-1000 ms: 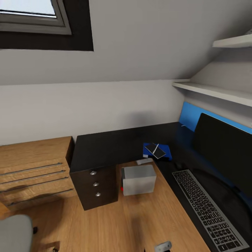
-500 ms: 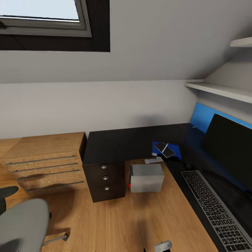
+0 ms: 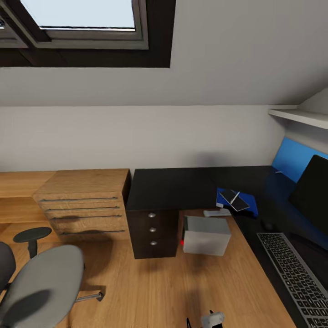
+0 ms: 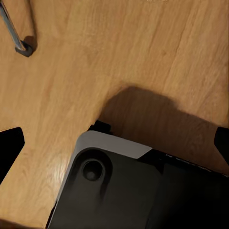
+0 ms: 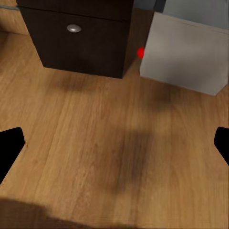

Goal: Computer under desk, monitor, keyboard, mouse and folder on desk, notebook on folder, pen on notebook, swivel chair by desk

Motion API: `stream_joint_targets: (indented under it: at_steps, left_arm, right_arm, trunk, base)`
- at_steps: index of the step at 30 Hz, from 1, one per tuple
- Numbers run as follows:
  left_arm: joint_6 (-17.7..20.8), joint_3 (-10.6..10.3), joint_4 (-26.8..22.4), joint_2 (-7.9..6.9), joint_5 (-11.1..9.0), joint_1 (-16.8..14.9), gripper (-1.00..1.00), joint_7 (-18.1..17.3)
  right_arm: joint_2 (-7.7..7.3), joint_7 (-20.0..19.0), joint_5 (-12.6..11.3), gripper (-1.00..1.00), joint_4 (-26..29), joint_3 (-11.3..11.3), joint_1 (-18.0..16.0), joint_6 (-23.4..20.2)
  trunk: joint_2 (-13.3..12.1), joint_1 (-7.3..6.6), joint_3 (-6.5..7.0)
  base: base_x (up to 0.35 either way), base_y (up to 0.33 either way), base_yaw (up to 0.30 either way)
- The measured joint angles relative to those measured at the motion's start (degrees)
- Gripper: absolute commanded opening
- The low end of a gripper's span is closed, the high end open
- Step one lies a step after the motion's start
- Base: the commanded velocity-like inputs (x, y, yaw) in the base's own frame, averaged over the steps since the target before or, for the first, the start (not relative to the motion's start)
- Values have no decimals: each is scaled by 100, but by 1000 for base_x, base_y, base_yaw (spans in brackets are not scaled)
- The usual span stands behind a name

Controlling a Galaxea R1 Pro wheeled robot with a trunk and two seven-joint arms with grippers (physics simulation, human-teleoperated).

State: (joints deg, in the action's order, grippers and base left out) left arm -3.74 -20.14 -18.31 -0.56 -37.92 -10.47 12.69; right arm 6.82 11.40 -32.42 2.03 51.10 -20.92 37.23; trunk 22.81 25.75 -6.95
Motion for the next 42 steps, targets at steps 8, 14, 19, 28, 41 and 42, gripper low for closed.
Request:
stream_joint_targets:
  at_steps: [8, 14, 19, 28, 41, 42]
  left_arm:
    - [-283, -8, 15, 50, 49, -10, 100, -29]
    - [-336, -18, 18, 66, 57, -10, 100, -22]
    - [-346, -20, 18, 82, 59, -10, 100, -20]
    - [-342, -20, 21, 84, 58, -10, 100, -20]
    - [-339, -25, 30, 88, 59, -10, 100, -19]
    - [-339, -26, 30, 89, 59, -10, 100, -19]
  right_arm:
    - [3, 25, -13, 100, -84, -1, 43, 818]
    - [4, 27, -15, 100, -95, -1, 47, 900]
    - [7, 27, -16, 100, -96, -1, 48, 899]
    - [11, 27, -16, 100, -97, -1, 48, 890]
    - [9, 173, -26, 100, -91, -1, 48, 939]
    - [10, 193, -26, 100, -91, -1, 48, 940]
  trunk:
    - [0, 0, 0]
    - [-1, 1, 0]
    - [-1, 3, 0]
    - [-1, 0, 0]
    - [0, 0, 0]
    - [0, 0, 0]
  base:
    - [0, 0, 280]
    - [-54, 0, 283]
    - [-265, 0, 284]
    - [-112, 0, 284]
    - [-6, 0, 286]
    - [0, 0, 286]
